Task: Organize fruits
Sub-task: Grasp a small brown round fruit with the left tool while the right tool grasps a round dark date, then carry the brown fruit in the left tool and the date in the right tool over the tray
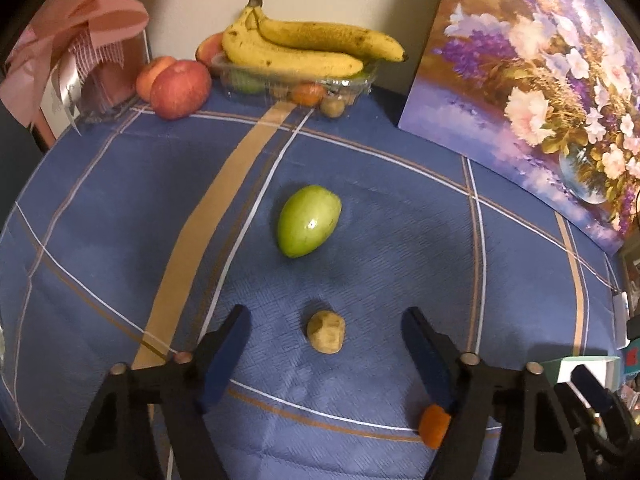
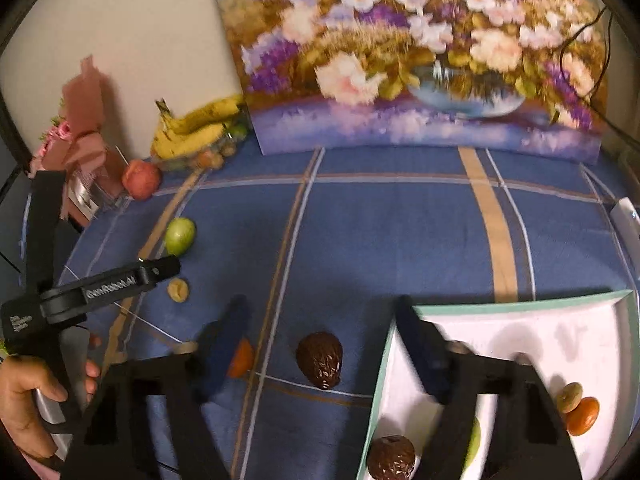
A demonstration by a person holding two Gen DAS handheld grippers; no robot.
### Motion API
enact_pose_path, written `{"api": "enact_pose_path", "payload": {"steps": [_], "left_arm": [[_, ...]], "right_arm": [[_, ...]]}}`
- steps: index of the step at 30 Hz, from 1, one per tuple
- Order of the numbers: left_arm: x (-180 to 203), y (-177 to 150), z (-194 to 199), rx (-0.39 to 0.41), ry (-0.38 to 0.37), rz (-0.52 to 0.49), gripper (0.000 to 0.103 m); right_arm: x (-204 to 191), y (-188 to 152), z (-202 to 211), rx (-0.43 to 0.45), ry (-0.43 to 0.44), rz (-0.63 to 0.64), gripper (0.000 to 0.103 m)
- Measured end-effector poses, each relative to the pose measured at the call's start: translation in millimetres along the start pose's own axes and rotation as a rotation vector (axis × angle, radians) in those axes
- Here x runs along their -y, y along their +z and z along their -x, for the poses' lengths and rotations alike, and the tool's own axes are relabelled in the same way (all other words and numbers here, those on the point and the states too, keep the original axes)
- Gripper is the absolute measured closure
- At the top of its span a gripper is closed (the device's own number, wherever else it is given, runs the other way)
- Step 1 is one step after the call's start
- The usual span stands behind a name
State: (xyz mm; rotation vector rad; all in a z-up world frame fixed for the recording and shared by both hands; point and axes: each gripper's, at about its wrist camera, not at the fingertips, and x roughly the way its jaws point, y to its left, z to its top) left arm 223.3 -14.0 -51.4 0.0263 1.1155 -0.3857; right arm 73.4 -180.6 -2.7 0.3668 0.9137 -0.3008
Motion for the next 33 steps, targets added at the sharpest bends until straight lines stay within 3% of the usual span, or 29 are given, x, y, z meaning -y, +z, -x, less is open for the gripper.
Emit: {"api": "enact_pose_path", "payload": {"steps": [3, 5, 10, 12, 14, 18, 27, 33], "left_arm": [[-2, -1, -8, -0.011, -0.012, 0.004, 0.037], [-4, -2, -12, -0.018, -0.012, 0.009, 0.039], [-6, -6, -21, -0.038, -0.023, 0.018, 0.058], [-6, -8, -23, -0.041, -0.025, 0.023, 0.074], [-6, -8, -23, -0.04, -0.04, 0.029, 0.078], [-4, -7, -21, -0.038, -0.043, 0.024, 0.079], [6, -3, 17, 0.0, -0.046, -0.004, 0.079], [20, -6, 45, 0.015, -0.087, -0.02, 0.079]], "right_arm": [[-2, -5, -12, -0.037, 0.011, 0.014, 0.043], [-4, -7, -19, -0.063, -0.003, 0.024, 0.05], [-3, -13, -30, -0.102, -0.008, 0.023, 0.056], [-2, -15, -33, -0.117, -0.009, 0.023, 0.056], [-1, -18, -37, -0.132, -0.009, 0.021, 0.06], [1, -22, -41, -0.155, 0.011, 0.008, 0.067], [3, -17, -14, -0.1, 0.038, -0.021, 0.067], [4, -21, 7, -0.086, 0.03, -0.029, 0.067]]}}
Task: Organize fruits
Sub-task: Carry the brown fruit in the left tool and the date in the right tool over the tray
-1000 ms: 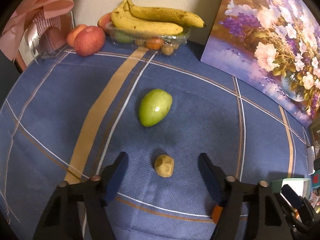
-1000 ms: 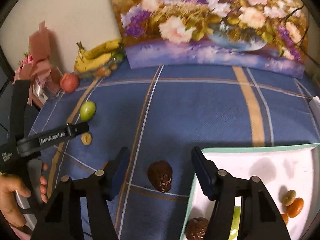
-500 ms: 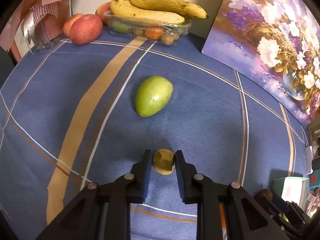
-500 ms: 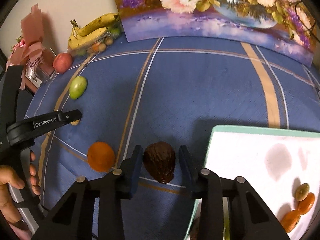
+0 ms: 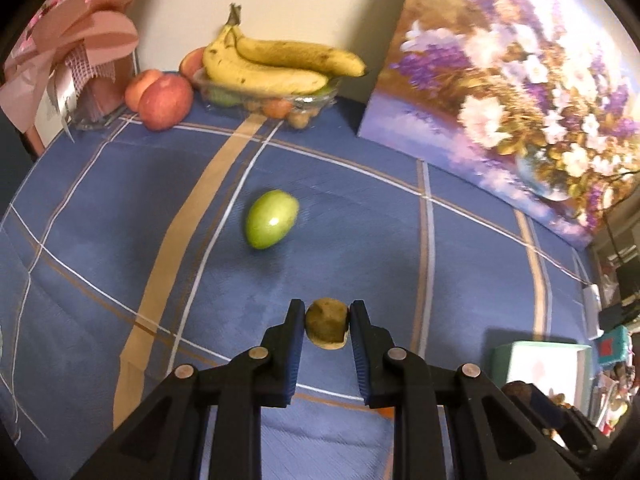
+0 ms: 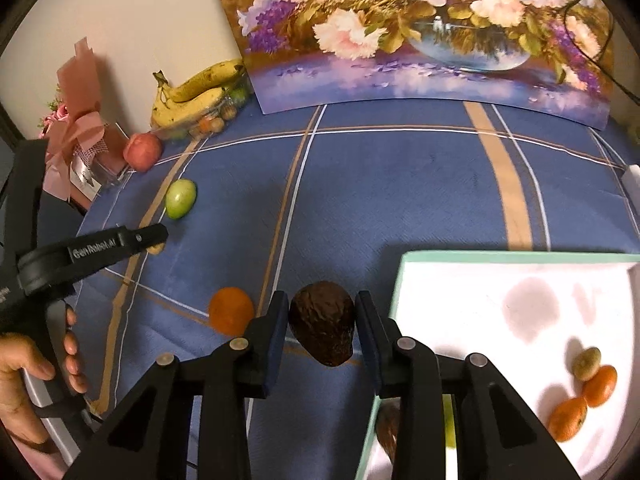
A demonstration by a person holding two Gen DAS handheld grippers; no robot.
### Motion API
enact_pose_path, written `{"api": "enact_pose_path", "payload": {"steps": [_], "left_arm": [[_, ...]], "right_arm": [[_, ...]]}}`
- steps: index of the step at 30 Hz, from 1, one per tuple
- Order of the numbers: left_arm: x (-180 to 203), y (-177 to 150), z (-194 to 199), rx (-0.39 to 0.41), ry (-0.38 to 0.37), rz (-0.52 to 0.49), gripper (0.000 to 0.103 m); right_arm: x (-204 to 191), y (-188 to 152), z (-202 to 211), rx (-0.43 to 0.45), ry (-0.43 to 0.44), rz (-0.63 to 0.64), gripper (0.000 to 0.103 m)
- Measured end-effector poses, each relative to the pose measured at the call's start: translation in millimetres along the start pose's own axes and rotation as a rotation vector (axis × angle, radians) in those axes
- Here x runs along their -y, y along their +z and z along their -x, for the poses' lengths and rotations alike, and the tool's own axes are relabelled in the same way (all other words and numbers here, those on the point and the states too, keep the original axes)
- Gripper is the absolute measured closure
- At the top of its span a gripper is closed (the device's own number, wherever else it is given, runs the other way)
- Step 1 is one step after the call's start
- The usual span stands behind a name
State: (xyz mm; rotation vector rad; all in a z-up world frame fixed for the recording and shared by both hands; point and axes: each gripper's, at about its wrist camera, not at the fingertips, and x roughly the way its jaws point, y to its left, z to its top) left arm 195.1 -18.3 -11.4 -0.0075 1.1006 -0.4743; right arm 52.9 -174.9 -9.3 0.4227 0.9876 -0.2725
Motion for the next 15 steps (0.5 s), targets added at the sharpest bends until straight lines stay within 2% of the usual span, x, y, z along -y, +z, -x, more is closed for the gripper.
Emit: {"api": "enact_pose_path", "payload": {"steps": [7, 10, 15], "left_arm": [[29, -19, 29, 0.006, -0.073, -0.025, 0.079], [43, -29, 37, 0.006, -0.078, -0.055, 0.079], [64, -53, 43, -0.026, -0.134, -0.067, 0.079]], "right_arm": [[13, -13, 27, 0.002, -0.037, -0.009, 0.067], [20, -20, 37, 0.002, -0.058, -0.014, 0.067], [36, -35, 58, 0.008, -0.073, -0.042, 0.067]]}}
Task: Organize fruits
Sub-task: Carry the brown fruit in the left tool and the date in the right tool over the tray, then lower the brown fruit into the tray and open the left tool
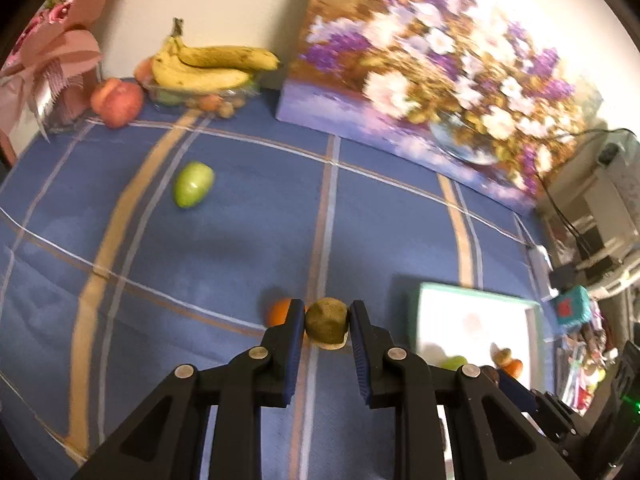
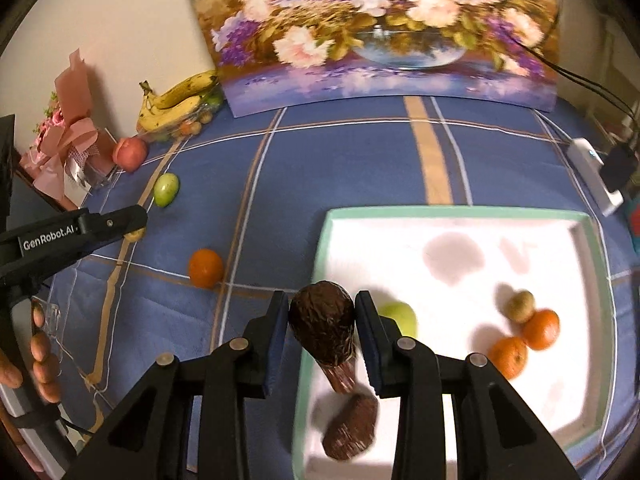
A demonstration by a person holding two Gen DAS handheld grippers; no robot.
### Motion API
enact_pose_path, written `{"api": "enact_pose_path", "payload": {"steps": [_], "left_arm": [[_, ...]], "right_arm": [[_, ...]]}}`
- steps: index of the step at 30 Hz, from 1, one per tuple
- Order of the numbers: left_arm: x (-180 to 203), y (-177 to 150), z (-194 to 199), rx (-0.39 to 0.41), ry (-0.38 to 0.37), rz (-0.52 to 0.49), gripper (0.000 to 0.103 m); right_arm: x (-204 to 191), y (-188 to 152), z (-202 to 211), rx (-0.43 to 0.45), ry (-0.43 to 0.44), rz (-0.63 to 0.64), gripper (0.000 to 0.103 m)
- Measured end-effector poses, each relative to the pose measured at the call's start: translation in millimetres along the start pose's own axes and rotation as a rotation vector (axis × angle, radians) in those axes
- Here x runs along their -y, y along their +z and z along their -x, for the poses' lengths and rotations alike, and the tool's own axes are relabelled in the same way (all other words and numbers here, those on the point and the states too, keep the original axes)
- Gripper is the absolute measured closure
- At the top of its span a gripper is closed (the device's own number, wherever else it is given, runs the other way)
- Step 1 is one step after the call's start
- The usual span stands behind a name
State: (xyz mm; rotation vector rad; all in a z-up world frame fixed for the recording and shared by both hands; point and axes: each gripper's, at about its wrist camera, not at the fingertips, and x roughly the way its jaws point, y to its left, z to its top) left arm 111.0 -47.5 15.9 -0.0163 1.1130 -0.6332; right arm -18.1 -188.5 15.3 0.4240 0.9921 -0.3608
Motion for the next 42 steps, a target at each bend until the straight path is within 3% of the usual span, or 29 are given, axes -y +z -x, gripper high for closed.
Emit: {"api": "enact_pose_path", "payload": {"steps": [12, 25, 42], "left_arm": [[70, -54, -3, -0.059, -0.015, -0.157, 0.079], [141, -103, -31, -0.17, -0.014, -0.336, 0.078], [181, -140, -70, -0.254, 0.067, -0.493, 0.078]], "right_arm": [[33, -33, 27, -0.019, -0.069, -0.019, 0.067], [98, -65, 25, -0.121, -0.133, -0.115, 0.067], [149, -89, 25, -0.192, -0.155, -0.204, 0.067]]}}
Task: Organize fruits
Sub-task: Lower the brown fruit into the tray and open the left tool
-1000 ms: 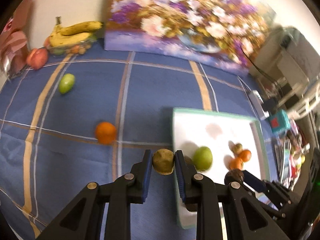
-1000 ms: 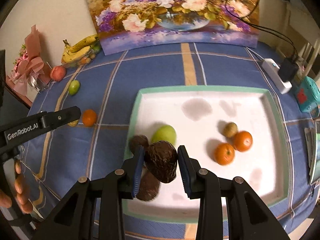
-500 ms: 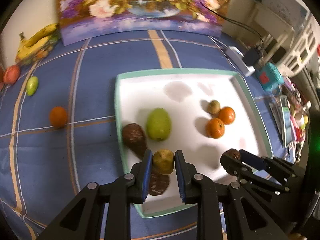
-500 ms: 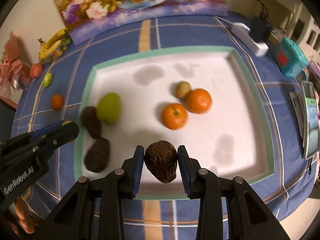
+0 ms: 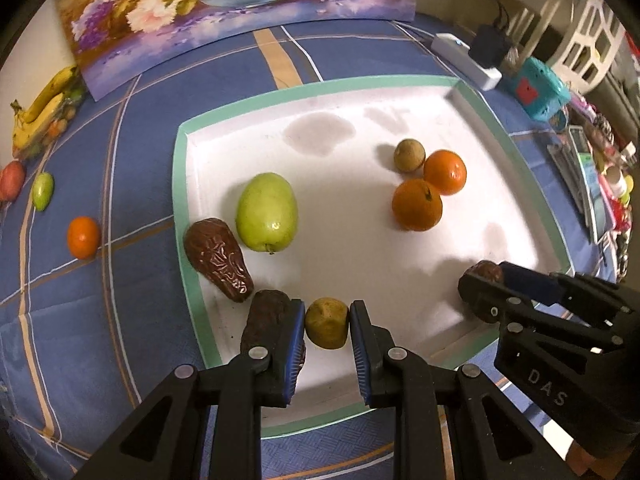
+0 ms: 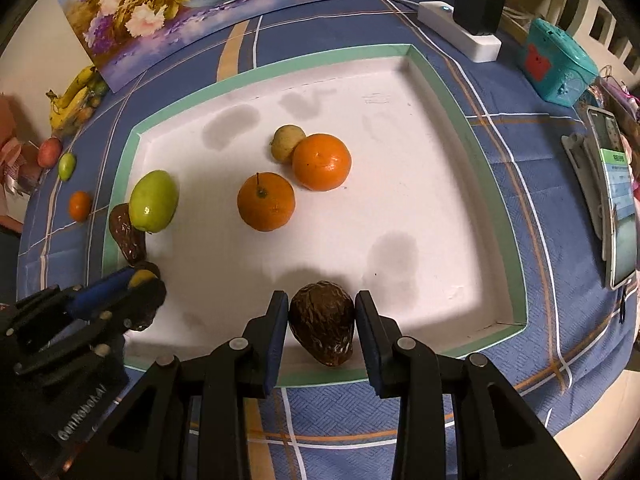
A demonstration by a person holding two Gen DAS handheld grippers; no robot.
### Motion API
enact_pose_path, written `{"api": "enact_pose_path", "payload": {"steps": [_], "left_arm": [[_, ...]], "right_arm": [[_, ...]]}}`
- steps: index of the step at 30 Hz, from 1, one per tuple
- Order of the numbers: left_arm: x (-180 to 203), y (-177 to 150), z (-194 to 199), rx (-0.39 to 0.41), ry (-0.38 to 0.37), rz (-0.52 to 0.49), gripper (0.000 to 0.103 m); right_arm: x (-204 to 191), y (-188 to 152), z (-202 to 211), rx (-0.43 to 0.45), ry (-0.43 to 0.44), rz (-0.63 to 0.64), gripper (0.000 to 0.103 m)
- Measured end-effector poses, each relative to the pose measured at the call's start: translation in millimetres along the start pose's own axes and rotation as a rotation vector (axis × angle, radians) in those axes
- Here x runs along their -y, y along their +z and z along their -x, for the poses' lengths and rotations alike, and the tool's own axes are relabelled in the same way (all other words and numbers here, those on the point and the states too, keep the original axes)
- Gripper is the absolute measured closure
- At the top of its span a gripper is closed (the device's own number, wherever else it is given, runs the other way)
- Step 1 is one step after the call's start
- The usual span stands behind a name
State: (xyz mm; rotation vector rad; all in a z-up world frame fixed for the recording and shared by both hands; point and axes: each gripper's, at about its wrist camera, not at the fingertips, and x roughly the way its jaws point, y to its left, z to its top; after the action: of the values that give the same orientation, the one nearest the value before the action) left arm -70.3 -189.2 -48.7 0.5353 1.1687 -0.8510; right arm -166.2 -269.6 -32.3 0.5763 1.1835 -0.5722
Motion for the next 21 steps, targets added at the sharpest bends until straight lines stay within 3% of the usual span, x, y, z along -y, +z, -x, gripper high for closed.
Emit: {"api": "enact_pose_path", "payload": {"steps": [21], "left_arm": [[5, 1, 2, 0.005, -0.022, -0.033, 0.078]], "right_arm": [[-4, 7, 2, 0.008, 0.0, -0.022, 0.067]]}}
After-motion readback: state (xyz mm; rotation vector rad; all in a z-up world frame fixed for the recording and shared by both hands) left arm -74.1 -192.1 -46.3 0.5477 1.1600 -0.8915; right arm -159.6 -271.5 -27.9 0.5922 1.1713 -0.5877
